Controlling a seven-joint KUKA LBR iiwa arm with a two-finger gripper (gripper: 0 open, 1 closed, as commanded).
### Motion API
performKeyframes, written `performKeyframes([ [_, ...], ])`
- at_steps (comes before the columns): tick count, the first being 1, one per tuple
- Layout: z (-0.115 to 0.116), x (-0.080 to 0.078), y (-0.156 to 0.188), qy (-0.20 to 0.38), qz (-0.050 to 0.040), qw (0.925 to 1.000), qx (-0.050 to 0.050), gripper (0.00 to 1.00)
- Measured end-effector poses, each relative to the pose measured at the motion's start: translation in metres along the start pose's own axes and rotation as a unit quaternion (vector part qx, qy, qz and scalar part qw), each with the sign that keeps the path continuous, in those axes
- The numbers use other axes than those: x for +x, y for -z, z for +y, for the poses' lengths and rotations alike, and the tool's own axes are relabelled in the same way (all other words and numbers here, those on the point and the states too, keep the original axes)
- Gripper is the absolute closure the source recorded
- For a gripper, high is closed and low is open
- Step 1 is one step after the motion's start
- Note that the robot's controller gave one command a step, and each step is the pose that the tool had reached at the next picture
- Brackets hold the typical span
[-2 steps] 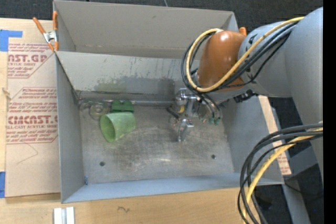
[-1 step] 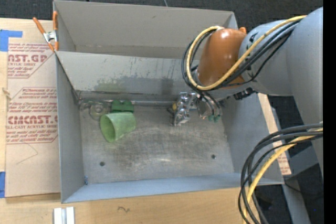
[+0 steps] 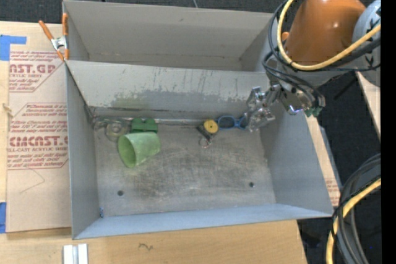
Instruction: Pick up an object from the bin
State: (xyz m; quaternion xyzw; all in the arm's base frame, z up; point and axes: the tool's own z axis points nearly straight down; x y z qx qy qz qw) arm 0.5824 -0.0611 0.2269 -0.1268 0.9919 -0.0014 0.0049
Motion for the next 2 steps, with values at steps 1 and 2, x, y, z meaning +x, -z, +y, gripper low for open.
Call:
performKeyframes([
  [1,0.0309,0.0252,-0.1457,0.049,0.0076,0.9988,-0.005,1.0],
  [2,0.0296,0.0227,-0.1409,0.049,0.0038,0.9988,-0.003,0.0],
])
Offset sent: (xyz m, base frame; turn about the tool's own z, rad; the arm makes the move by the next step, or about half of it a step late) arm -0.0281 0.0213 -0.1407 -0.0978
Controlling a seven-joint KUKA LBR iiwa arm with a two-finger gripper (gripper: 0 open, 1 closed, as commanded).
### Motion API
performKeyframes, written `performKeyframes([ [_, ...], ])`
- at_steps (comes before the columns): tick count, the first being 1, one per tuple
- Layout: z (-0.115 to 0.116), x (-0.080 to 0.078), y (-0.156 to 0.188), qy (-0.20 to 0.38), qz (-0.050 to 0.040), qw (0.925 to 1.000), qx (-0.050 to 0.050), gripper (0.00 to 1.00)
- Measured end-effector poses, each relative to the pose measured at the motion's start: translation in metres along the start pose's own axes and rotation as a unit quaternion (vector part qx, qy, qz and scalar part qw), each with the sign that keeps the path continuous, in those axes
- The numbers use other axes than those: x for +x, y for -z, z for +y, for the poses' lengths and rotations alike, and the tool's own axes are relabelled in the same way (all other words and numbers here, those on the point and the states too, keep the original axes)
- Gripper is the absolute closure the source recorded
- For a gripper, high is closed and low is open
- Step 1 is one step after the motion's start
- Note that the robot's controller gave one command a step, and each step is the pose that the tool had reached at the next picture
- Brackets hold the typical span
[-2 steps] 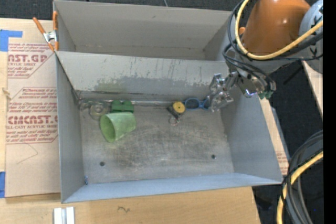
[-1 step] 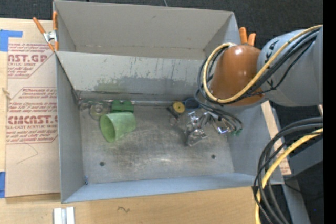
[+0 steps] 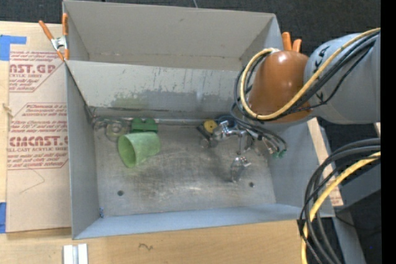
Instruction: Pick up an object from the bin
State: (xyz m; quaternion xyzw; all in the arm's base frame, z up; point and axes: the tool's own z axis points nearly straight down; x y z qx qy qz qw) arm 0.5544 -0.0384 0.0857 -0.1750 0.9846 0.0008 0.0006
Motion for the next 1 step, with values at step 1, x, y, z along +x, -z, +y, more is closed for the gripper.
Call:
performKeyframes([
  [1,0.0342,-0.0331,0.0466,-0.099,-0.0024,0.9951,0.0,0.0],
])
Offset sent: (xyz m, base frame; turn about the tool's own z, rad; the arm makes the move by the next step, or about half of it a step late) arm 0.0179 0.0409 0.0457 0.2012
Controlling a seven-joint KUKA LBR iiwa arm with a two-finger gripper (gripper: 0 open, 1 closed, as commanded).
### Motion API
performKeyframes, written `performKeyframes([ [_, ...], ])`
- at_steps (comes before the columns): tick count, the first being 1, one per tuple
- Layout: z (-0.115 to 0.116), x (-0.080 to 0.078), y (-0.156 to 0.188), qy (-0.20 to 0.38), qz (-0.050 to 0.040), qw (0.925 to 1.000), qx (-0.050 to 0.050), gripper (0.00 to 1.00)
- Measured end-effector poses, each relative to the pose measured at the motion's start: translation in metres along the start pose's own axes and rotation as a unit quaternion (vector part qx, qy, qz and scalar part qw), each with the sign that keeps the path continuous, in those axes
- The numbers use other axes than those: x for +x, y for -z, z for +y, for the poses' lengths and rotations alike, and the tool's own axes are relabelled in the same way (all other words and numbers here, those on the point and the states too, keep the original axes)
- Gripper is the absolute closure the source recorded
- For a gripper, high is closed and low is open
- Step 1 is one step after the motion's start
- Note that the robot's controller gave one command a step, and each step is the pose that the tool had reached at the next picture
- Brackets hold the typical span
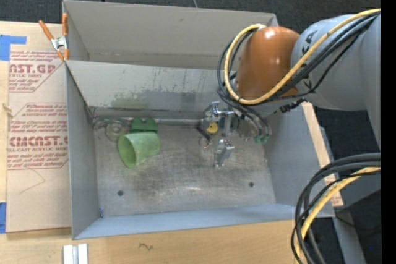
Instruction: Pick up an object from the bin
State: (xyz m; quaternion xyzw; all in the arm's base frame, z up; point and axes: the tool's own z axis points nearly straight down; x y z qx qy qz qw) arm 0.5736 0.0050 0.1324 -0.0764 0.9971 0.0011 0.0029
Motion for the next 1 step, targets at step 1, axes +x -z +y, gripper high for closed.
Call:
performKeyframes([
  [1,0.0772,-0.0185,0.004,-0.013,0.0009,0.9999,-0.002,0.0],
])
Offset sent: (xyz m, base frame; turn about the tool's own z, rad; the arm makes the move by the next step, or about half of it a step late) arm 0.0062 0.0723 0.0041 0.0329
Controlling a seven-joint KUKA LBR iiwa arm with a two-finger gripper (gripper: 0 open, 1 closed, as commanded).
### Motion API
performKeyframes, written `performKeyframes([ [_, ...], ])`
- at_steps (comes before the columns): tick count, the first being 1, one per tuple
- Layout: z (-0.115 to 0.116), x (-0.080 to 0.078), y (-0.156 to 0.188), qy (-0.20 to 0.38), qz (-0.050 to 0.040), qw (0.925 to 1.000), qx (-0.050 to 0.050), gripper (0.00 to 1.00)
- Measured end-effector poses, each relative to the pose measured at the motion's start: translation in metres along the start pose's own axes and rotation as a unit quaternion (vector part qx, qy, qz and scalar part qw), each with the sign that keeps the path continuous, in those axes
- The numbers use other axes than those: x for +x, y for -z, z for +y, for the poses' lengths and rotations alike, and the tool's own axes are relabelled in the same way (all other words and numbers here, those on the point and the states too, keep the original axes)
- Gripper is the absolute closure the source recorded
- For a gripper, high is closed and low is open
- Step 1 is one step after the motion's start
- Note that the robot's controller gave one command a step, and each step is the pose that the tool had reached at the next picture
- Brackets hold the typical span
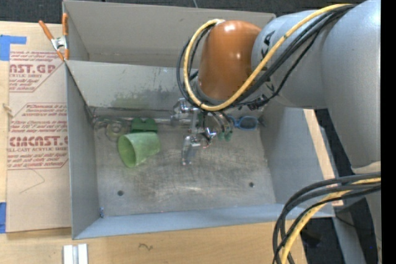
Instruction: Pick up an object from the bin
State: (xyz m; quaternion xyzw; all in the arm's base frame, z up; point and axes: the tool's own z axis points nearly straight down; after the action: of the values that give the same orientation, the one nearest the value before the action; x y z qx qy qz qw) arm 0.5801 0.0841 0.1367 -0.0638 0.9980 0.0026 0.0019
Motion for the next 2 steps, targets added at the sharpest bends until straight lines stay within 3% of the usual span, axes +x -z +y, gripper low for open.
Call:
performKeyframes([
  [1,0.062,0.02,-0.017,-0.005,0.0025,1.0,0.001,0.0],
  [2,0.104,0.012,-0.061,0.178,0.0024,0.984,0.001,0.0],
])
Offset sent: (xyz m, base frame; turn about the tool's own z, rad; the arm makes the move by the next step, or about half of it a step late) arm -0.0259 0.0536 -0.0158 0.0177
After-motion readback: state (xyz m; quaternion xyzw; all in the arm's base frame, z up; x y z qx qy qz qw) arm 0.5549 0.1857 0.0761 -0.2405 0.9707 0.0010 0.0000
